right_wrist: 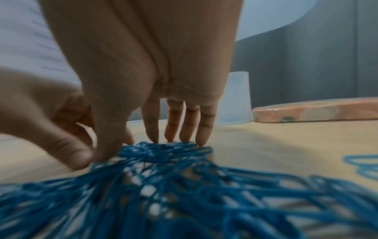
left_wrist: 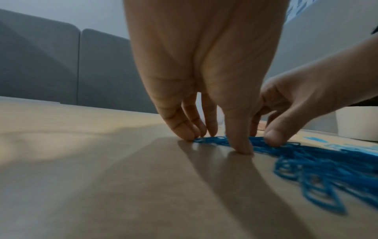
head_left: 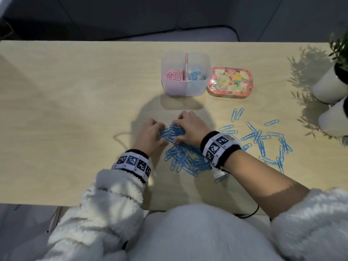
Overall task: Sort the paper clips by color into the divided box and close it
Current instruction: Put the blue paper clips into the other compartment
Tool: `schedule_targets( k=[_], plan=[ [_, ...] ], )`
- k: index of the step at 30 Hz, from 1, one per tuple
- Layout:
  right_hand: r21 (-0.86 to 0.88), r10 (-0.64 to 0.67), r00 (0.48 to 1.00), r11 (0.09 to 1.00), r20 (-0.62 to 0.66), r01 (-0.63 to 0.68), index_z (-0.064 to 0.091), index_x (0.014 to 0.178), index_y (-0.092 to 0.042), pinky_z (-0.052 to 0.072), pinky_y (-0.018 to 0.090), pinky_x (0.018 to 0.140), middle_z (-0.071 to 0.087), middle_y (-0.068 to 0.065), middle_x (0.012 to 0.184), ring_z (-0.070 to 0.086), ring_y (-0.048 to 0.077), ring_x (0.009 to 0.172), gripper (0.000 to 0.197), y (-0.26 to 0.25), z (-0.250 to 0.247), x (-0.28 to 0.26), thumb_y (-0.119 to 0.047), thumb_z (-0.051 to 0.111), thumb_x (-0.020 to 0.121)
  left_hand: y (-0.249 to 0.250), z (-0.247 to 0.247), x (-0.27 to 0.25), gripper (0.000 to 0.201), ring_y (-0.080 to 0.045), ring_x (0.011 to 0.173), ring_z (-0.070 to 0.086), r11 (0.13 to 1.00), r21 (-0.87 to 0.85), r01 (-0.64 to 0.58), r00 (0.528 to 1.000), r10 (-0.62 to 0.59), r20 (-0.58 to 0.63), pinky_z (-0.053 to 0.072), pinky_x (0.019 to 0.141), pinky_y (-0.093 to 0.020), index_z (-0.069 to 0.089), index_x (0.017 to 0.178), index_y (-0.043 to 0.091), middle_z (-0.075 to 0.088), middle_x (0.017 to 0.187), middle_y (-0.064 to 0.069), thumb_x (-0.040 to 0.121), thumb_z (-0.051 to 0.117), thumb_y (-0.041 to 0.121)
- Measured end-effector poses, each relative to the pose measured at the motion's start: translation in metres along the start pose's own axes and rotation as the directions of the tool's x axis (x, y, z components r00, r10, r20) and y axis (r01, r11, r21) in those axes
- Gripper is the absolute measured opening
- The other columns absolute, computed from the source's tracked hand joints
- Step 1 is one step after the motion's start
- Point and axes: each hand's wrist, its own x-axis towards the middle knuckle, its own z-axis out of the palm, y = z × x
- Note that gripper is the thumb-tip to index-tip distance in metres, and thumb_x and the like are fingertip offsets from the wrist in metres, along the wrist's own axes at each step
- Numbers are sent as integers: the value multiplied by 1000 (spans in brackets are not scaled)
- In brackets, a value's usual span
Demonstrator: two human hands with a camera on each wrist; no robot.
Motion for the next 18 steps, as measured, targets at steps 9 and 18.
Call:
schedule_targets(
  k=[9,18],
  plan=[
    [-238,-62,991,971,-115,33,63,101,-2,40,42,79,59,19,102,54,37,100,19,-9,10,-7,-6,50,88,26,9,6,21,-35,96,55,998,35,-61,998,61,2,38,81,-37,62,102,0,60,101,-20,83,59,8],
    [296,189,962,947,-198,-125,63,102,-1,42,37,88,62,17,106,56,30,100,19,24,-25,-20,-10,52,91,24,13,7,19,-31,96,56,999,33,-25,1000,25,-2,37,76,-32,63,102,5,62,100,-15,84,58,10]
  ],
)
